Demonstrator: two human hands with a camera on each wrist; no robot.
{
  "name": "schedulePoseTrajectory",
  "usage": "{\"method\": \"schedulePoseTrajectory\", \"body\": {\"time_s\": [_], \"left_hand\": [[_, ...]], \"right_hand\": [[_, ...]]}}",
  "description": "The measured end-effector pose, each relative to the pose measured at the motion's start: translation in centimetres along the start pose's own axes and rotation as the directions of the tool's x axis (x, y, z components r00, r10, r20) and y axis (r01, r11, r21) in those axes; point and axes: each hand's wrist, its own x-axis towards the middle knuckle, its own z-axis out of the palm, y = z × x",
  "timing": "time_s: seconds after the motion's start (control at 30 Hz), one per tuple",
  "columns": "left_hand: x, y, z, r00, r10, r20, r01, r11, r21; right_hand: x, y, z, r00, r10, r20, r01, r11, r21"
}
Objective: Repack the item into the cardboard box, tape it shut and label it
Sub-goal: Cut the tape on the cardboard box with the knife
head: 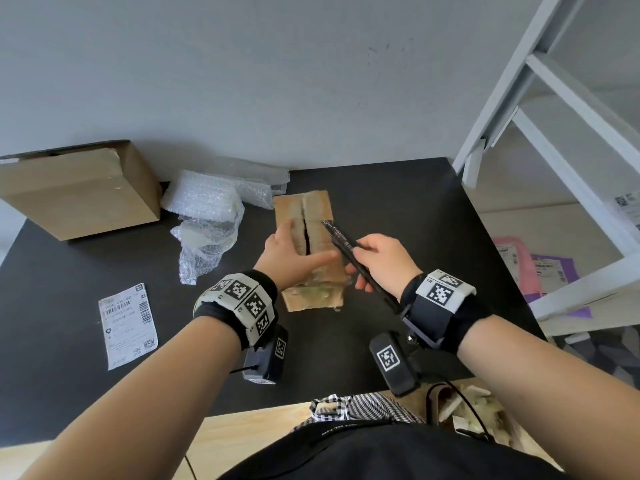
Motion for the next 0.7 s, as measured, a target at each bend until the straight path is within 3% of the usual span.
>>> {"method": "schedulePoseTrajectory", "body": {"time_s": [0.07, 0.17, 0.2, 0.33, 0.43, 0.6, 0.7], "left_hand": [[0.0, 0.2, 0.2, 0.996, 0.053, -0.064, -0.050, 0.997, 0.060], [-0.5, 0.6, 1.2, 0.994, 0.102, -0.031, -0.077, 0.891, 0.448], [-0.6, 0.9, 1.4, 0.992, 0.119, -0.031, -0.087, 0.859, 0.505], [-0.5, 2.3, 0.9, 0.966, 0.242, 0.087, -0.247, 0.778, 0.577], [-0.2, 3.0, 0.1, 0.948, 0.243, 0.204, -0.317, 0.683, 0.659], [0.0, 2.1, -0.2, 0.979, 0.177, 0.102, -0.199, 0.719, 0.666], [0.0, 1.8, -0.1, 0.968, 0.251, 0.019, -0.184, 0.654, 0.734]], "right_hand": [[-0.1, -0.2, 0.1, 1.000, 0.022, 0.010, -0.023, 0.997, 0.070], [0.5, -0.4, -0.7, 0.991, -0.016, -0.132, 0.008, 0.998, -0.054], [0.7, -0.4, -1.1, 0.986, -0.039, -0.164, 0.021, 0.994, -0.108], [1.0, -0.6, -2.4, 0.983, -0.123, -0.134, 0.083, 0.959, -0.271], [1.4, -0.5, -3.0, 0.972, -0.187, -0.145, 0.119, 0.916, -0.383], [1.0, 0.2, -3.5, 0.986, -0.118, -0.114, 0.066, 0.922, -0.382], [0.2, 1.1, -3.2, 0.994, -0.064, -0.087, 0.039, 0.964, -0.262]]}}
